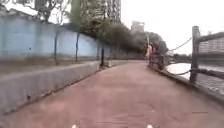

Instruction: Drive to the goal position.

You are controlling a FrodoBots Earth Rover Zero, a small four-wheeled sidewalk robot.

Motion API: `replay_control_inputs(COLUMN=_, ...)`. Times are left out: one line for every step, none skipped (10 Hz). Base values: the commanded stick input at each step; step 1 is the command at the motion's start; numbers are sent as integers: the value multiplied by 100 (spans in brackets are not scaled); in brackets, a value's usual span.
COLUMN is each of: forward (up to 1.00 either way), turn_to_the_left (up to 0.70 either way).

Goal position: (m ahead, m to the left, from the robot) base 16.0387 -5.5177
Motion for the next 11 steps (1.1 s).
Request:
replay_control_inputs(forward=100, turn_to_the_left=-3)
replay_control_inputs(forward=100, turn_to_the_left=0)
replay_control_inputs(forward=100, turn_to_the_left=0)
replay_control_inputs(forward=100, turn_to_the_left=0)
replay_control_inputs(forward=100, turn_to_the_left=0)
replay_control_inputs(forward=100, turn_to_the_left=0)
replay_control_inputs(forward=100, turn_to_the_left=0)
replay_control_inputs(forward=100, turn_to_the_left=0)
replay_control_inputs(forward=100, turn_to_the_left=0)
replay_control_inputs(forward=100, turn_to_the_left=0)
replay_control_inputs(forward=100, turn_to_the_left=0)
